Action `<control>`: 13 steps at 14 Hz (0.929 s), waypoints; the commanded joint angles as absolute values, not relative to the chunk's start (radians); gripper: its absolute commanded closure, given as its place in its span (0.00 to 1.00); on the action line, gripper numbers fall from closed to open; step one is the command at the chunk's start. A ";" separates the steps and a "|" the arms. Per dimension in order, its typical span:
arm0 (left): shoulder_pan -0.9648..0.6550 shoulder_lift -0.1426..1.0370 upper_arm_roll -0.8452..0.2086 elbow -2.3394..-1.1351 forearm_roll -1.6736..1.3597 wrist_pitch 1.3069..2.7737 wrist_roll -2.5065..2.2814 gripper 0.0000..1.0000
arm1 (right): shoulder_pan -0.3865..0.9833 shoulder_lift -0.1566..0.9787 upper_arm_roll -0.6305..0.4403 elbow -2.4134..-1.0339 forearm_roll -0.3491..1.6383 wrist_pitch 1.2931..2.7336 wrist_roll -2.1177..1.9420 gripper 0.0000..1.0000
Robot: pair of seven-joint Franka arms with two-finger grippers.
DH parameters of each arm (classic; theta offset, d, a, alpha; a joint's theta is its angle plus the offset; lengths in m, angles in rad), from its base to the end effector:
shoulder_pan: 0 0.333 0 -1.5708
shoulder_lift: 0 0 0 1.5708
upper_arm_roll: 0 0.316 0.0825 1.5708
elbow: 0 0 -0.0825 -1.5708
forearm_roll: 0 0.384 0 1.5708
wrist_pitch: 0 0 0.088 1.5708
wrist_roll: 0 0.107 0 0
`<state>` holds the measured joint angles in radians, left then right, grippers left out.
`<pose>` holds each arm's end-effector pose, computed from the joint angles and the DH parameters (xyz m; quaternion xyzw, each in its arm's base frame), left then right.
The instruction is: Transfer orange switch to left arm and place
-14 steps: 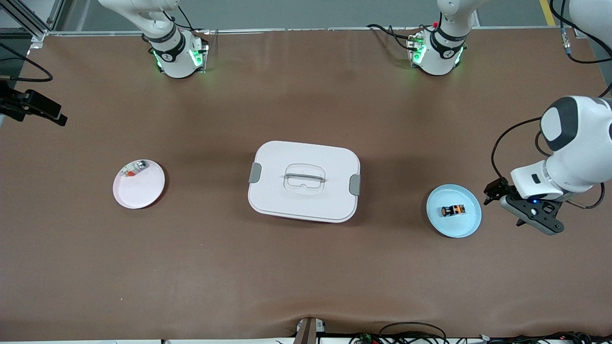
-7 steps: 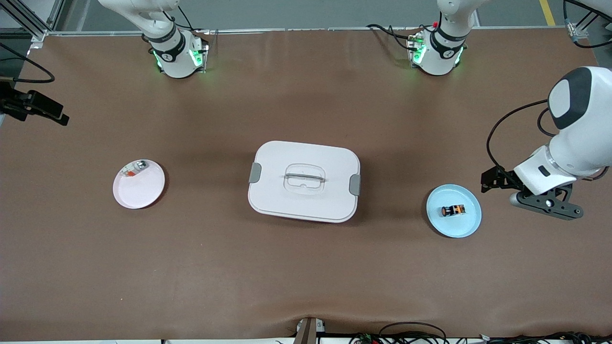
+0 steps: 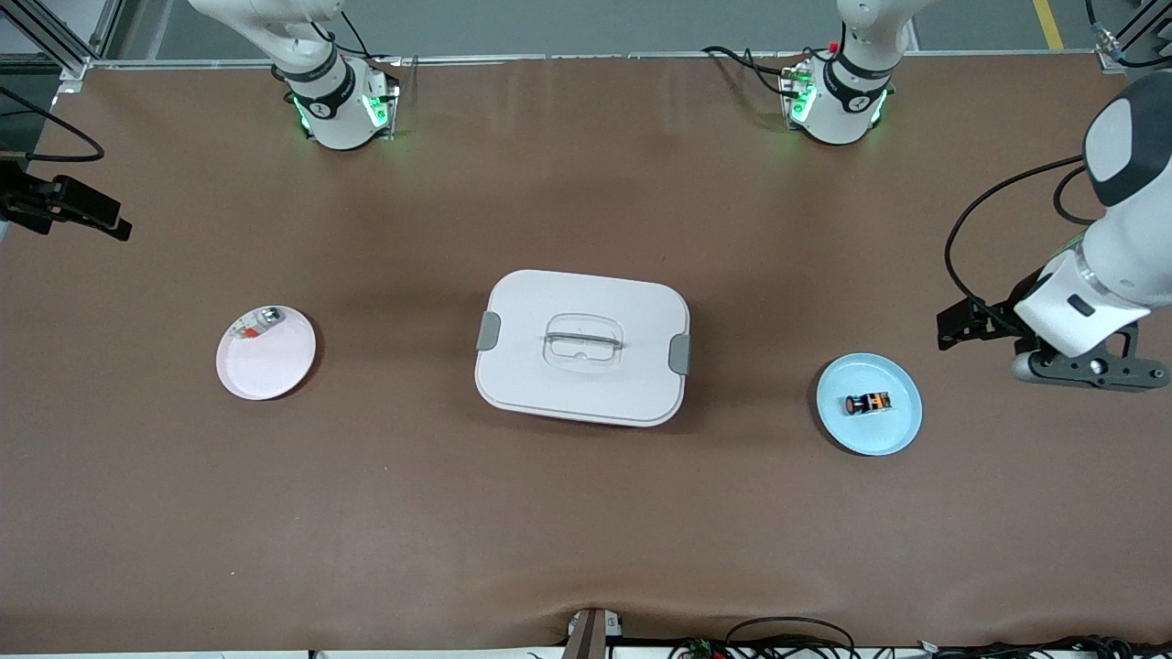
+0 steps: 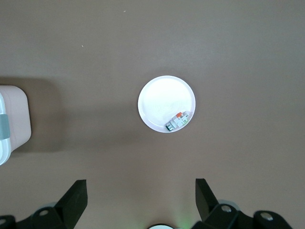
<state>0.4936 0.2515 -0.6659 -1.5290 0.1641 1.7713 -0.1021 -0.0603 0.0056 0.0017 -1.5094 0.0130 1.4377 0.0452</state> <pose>0.6279 -0.0519 0.5409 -0.9989 0.0403 -0.0227 0.0007 0.5417 -0.0302 0.6389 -0.9979 0.0512 0.0386 0.0067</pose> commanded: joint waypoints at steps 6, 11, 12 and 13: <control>0.198 0.126 -0.335 -1.491 0.147 1.635 -0.124 0.00 | -0.075 0.002 0.021 -1.505 0.000 1.431 0.035 0.00; 0.046 0.052 -0.136 -1.496 0.088 1.551 -0.089 0.00 | -0.075 0.002 0.021 -1.503 -0.002 1.431 0.037 0.00; 0.011 0.038 -0.082 -1.500 0.053 1.543 -0.056 0.00 | -0.075 0.002 0.021 -1.503 -0.002 1.431 0.037 0.00; -0.018 0.022 -0.046 -1.508 0.042 1.525 -0.040 0.00 | -0.075 0.002 0.021 -1.503 -0.002 1.431 0.037 0.00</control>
